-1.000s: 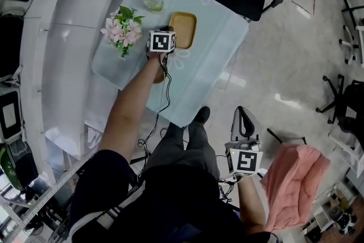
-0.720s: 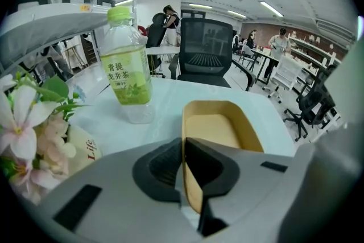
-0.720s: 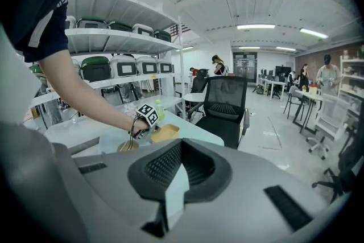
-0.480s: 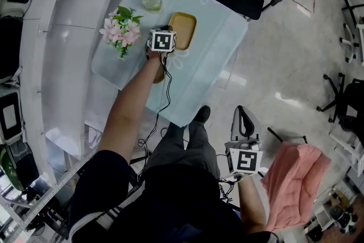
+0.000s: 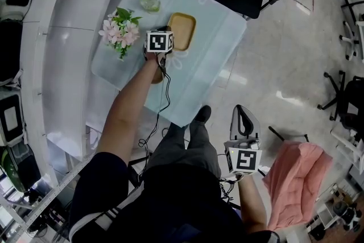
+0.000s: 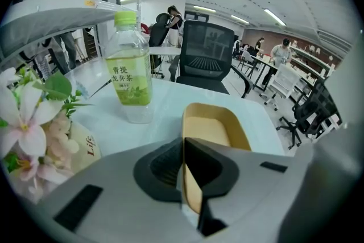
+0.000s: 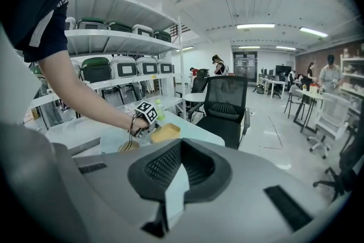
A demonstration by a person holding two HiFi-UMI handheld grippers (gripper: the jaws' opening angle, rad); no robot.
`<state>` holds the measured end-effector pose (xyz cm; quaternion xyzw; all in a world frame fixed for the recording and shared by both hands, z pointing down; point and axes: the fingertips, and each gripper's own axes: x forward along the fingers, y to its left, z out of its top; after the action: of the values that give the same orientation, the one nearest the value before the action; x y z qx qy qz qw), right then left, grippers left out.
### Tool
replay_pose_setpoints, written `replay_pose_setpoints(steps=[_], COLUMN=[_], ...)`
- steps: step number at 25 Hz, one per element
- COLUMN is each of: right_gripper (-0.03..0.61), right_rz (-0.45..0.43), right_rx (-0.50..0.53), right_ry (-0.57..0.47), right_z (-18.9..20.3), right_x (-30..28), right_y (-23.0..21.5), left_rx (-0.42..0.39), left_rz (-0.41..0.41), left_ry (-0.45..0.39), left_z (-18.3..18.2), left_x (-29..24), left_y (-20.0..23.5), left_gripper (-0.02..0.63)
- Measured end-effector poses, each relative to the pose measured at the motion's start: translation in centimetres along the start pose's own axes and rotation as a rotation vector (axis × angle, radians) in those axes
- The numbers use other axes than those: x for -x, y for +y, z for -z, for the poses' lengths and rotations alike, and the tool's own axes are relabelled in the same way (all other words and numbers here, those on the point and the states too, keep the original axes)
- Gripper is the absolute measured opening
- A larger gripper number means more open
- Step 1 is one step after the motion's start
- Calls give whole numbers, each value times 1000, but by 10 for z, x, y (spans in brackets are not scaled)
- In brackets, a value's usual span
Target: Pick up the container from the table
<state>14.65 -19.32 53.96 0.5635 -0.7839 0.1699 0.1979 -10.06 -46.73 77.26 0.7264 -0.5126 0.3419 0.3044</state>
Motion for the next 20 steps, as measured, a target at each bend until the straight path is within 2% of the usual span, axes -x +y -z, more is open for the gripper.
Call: replay_pose_setpoints(steps=[10, 15, 20], right_gripper=[0, 0, 0], right_rz=[-3, -11, -8], right_rx=[11, 15, 23], right_ry=[8, -14, 24], right_z=[0, -5, -5], right_x=[2, 3, 9], right_y=[2, 5, 9], left_rx=[99, 105, 101], left_rz=[53, 66, 87], left_ry=[-47, -53, -68], left_z=[-7, -13, -22], left_x=[17, 35, 54], left_y=[-5, -10, -14], left_gripper=[15, 15, 15])
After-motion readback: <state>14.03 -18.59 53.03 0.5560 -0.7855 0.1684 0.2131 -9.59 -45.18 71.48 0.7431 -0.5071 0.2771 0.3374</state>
